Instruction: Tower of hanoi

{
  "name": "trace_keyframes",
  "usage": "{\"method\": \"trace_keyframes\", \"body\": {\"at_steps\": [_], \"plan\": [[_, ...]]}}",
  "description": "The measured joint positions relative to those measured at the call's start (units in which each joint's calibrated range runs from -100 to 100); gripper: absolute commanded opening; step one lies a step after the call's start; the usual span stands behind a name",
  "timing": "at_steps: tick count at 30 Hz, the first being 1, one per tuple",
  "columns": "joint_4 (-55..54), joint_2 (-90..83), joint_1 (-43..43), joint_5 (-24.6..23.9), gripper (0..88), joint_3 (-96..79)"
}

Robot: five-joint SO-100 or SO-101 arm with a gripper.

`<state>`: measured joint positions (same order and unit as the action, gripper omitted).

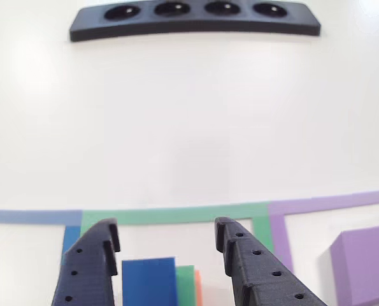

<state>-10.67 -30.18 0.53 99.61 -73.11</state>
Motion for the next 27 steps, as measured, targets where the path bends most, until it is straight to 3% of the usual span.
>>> {"method": "trace_keyframes", "body": {"at_steps": [6, 16, 19, 23, 27], "plan": [[35.3, -10.0, 1.7, -1.6, 0.1, 18.2], [76.6, -12.7, 3.4, -20.1, 0.0, 48.7], [85.6, -12.1, 4.9, -23.1, 0.0, 57.7], [97.2, -10.1, 8.5, -23.3, 1.9, 69.7], [102.1, -10.0, 12.9, -14.6, 4.2, 74.3]]}}
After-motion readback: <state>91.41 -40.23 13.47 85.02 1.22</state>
